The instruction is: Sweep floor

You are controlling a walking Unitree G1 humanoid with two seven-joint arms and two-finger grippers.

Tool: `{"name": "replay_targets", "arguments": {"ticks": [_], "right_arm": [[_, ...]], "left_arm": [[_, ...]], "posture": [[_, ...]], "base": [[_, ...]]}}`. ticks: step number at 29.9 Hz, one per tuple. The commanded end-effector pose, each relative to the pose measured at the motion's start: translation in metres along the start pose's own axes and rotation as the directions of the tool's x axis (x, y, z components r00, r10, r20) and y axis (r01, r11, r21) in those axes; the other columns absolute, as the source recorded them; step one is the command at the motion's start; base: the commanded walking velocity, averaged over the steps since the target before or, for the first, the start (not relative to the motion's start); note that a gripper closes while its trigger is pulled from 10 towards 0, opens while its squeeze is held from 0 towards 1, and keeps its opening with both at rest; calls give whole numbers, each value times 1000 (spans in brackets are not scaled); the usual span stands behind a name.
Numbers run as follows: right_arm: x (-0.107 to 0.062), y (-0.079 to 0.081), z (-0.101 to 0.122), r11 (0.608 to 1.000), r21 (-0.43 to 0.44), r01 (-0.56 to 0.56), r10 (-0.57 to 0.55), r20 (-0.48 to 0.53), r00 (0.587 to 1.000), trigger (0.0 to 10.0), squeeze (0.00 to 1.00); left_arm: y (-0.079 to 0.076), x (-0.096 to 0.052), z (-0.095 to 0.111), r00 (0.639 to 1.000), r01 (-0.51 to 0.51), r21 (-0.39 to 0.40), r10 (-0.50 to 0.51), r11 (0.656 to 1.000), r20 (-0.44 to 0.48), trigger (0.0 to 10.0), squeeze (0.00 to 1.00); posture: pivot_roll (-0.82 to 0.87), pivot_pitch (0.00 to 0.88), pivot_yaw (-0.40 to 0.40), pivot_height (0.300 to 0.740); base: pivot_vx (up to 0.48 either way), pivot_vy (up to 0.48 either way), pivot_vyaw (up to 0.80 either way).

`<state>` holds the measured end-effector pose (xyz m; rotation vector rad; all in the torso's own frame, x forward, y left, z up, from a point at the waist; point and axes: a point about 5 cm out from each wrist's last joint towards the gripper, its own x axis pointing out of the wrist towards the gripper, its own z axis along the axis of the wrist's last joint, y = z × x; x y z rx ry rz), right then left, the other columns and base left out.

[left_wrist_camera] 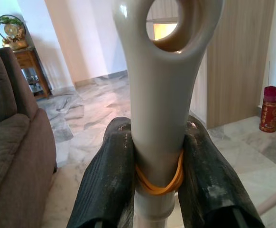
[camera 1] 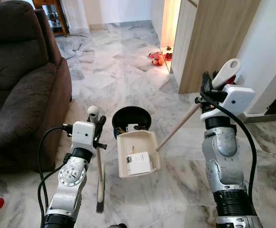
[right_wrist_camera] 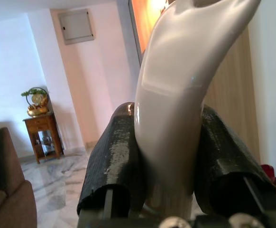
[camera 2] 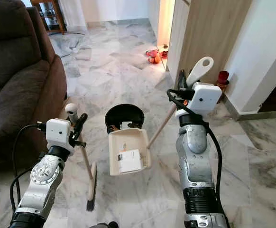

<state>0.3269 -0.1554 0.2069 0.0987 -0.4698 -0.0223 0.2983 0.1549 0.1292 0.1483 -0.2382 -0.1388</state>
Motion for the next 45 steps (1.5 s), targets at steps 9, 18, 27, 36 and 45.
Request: {"name": "replay_targets", "arguments": {"ticks": [9, 18, 27, 36, 45], "right_arm": [[12, 14, 31, 998, 49, -36, 30, 113, 993, 10000, 0], [13, 15, 30, 997, 65, -36, 29, 103, 994, 10000, 0], [13, 20, 31, 996, 81, -49, 40, 100, 994, 10000, 0], [15, 25, 35, 993, 103, -58, 46, 111, 993, 10000, 0], [15, 29, 38, 991, 115, -66, 51, 122, 991, 10000, 0]], "left_arm": [[2, 2, 10, 998, 3, 47, -5, 999, 61, 10000, 0], [2, 3, 11, 998, 1, 51, -4, 999, 61, 10000, 0], [2, 3, 11, 998, -2, 53, -2, 999, 66, 10000, 0], [4, 4, 11, 998, -7, 56, 3, 998, 69, 10000, 0], [3, 4, 11, 998, -4, 56, 0, 998, 68, 10000, 0]], "posture": [[119, 14, 45, 740], [124, 21, 43, 740], [124, 21, 43, 740], [129, 24, 43, 740], [130, 29, 43, 740]], "base": [[391, 0, 0], [395, 0, 335], [395, 0, 0], [393, 0, 0], [395, 0, 0]]}}
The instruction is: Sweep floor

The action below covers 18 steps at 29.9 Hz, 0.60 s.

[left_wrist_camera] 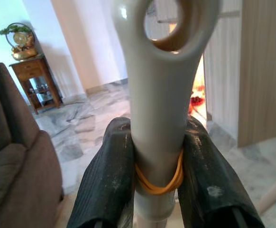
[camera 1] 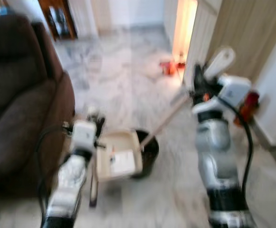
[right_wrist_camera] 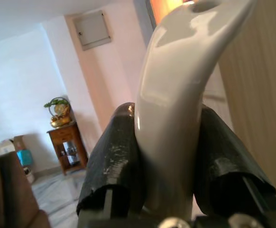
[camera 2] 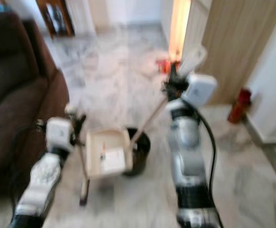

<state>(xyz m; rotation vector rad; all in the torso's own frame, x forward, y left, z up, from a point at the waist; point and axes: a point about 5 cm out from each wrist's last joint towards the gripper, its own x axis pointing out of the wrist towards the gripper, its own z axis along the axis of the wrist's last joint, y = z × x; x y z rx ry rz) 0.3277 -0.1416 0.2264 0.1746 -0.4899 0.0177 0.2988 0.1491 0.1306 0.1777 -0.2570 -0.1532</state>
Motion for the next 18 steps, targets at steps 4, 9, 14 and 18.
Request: {"name": "replay_targets", "arguments": {"ticks": [4, 9, 14, 18], "right_arm": [[6, 17, 22, 998, 41, -51, 46, 102, 994, 10000, 0], [6, 18, 23, 998, 45, -53, 49, 102, 994, 10000, 0], [6, 19, 23, 997, 45, -54, 49, 102, 994, 10000, 0], [7, 23, 29, 996, 59, -60, 53, 123, 991, 10000, 0]], "left_arm": [[9, 2, 9, 999, -20, 26, 19, 999, 50, 10000, 0], [8, 2, 10, 998, -23, 25, 21, 999, 54, 10000, 0], [7, 2, 10, 998, -14, 17, 13, 1000, 59, 10000, 0], [6, 1, 10, 998, -11, 15, 10, 1000, 58, 10000, 0]], "posture": [[130, 31, 42, 740], [129, 32, 41, 740], [130, 34, 40, 740], [128, 33, 40, 740]], "base": [[391, 0, 0], [374, 0, 0], [69, 0, 0], [0, 0, 0]]}}
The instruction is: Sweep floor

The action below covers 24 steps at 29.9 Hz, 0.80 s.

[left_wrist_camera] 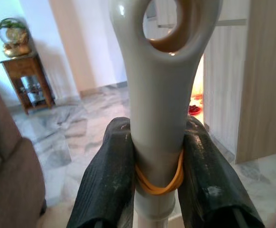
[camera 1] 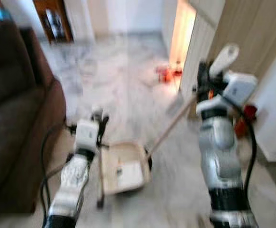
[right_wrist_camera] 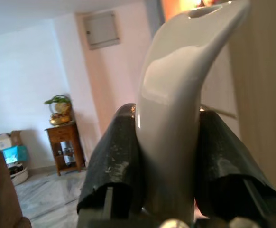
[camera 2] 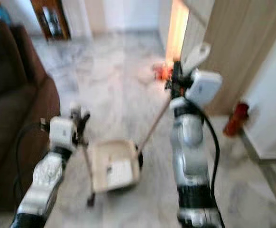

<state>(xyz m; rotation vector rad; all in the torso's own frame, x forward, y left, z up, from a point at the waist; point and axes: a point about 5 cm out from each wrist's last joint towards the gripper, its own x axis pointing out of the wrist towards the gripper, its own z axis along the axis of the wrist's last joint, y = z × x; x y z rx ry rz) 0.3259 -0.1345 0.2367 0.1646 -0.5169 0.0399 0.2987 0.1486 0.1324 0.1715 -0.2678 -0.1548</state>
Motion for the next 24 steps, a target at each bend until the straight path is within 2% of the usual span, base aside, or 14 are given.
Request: {"name": "replay_targets", "arguments": {"ticks": [1, 7, 18, 21, 24], "right_arm": [[5, 14, 20, 997, 65, -33, 26, 101, 995, 10000, 0], [9, 17, 34, 996, 83, -31, 18, 159, 987, 10000, 0], [9, 27, 43, 995, 82, -64, 46, 201, 978, 10000, 0], [8, 31, 44, 995, 67, -77, 61, 213, 975, 10000, 0], [4, 46, 51, 990, -14, -137, 136, 268, 954, 10000, 0]], "left_arm": [[6, 1, 8, 999, -10, 21, 9, 1000, 47, 10000, 0], [5, 1, 8, 999, -8, 17, 7, 1000, 50, 10000, 0], [4, 2, 8, 999, -5, 16, 4, 1000, 51, 10000, 0], [4, 2, 8, 999, -4, 15, 3, 1000, 51, 10000, 0], [3, 2, 8, 999, 0, 15, -1, 1000, 51, 10000, 0]], "posture": [[128, 33, 40, 740], [125, 31, 39, 740], [124, 29, 38, 740], [122, 28, 38, 740], [122, 28, 38, 740]], "base": [[0, 0, 0], [0, 0, 0], [0, 0, 0], [0, 0, 0], [0, 0, 0]]}}
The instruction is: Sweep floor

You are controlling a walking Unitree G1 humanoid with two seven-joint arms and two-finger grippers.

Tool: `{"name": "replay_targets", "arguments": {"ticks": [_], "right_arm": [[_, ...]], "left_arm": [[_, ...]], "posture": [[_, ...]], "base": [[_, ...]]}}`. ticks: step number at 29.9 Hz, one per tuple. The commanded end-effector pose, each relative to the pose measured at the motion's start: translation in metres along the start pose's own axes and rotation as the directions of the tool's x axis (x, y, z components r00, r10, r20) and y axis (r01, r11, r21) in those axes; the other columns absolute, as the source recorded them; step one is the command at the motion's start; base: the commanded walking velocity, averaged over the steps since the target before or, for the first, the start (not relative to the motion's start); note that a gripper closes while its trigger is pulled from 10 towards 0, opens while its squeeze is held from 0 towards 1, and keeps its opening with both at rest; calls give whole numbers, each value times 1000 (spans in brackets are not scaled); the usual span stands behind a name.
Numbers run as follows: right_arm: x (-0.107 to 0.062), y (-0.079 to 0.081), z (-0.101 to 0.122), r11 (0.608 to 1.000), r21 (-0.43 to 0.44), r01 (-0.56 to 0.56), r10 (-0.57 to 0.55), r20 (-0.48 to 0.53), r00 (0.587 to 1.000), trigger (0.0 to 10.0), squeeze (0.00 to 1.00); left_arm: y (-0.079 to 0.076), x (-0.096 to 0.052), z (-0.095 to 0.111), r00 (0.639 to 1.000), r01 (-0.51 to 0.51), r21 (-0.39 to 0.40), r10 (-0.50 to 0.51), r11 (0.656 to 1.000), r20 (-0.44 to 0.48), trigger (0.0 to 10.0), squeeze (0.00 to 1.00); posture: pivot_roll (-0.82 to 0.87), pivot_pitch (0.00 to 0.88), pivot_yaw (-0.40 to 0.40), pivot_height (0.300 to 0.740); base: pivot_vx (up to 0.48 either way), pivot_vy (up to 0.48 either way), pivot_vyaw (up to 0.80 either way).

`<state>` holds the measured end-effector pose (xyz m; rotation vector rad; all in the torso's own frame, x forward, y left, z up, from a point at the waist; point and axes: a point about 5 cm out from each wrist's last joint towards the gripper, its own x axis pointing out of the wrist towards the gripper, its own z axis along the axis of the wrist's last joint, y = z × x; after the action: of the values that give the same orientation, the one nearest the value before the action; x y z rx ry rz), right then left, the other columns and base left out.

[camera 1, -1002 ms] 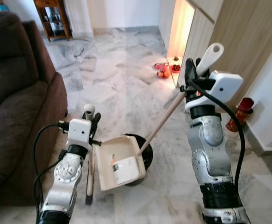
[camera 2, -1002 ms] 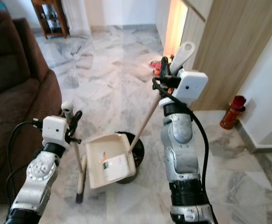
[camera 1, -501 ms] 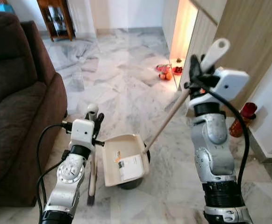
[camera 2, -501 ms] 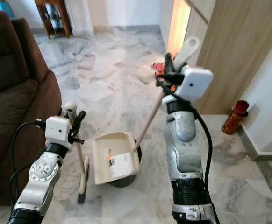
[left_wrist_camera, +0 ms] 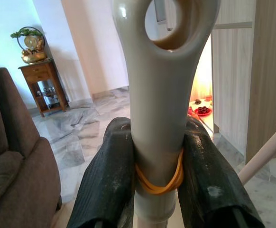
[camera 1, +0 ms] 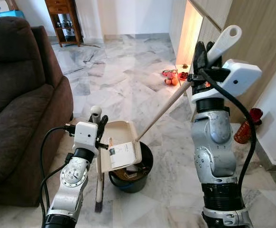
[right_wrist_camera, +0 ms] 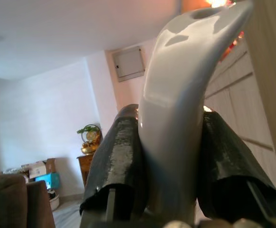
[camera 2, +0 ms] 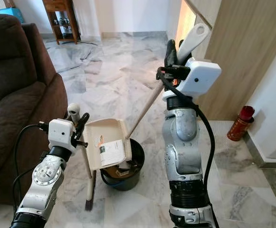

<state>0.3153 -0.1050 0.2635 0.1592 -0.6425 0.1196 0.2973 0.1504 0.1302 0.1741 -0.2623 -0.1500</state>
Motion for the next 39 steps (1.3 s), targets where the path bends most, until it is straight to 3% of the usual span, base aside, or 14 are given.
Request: {"name": "replay_targets", "arguments": {"ticks": [1, 4, 33, 35, 39], "right_arm": [[4, 15, 28, 997, -29, -65, 69, 157, 985, 10000, 0], [2, 22, 28, 996, -23, -84, 87, 161, 983, 10000, 0], [2, 22, 28, 996, -23, -84, 87, 161, 983, 10000, 0], [-15, 74, 32, 946, -139, -293, 319, 228, 920, 10000, 0], [-18, 79, 32, 937, -155, -314, 343, 231, 910, 10000, 0]], "left_arm": [[2, 4, 10, 998, 4, 13, -5, 1000, 57, 10000, 0], [2, 4, 10, 998, 4, 12, -5, 1000, 57, 10000, 0], [2, 4, 10, 998, 4, 12, -5, 1000, 57, 10000, 0], [0, 4, 10, 998, 7, 10, -8, 1000, 58, 10000, 0], [0, 4, 10, 998, 8, 10, -9, 1000, 58, 10000, 0]], "posture": [[122, 28, 38, 740], [122, 32, 36, 740], [122, 32, 36, 740], [121, 40, 34, 740], [121, 41, 34, 740]], "base": [[0, 0, 0], [0, 0, 0], [0, 0, 0], [0, 0, 0], [0, 0, 0]]}}
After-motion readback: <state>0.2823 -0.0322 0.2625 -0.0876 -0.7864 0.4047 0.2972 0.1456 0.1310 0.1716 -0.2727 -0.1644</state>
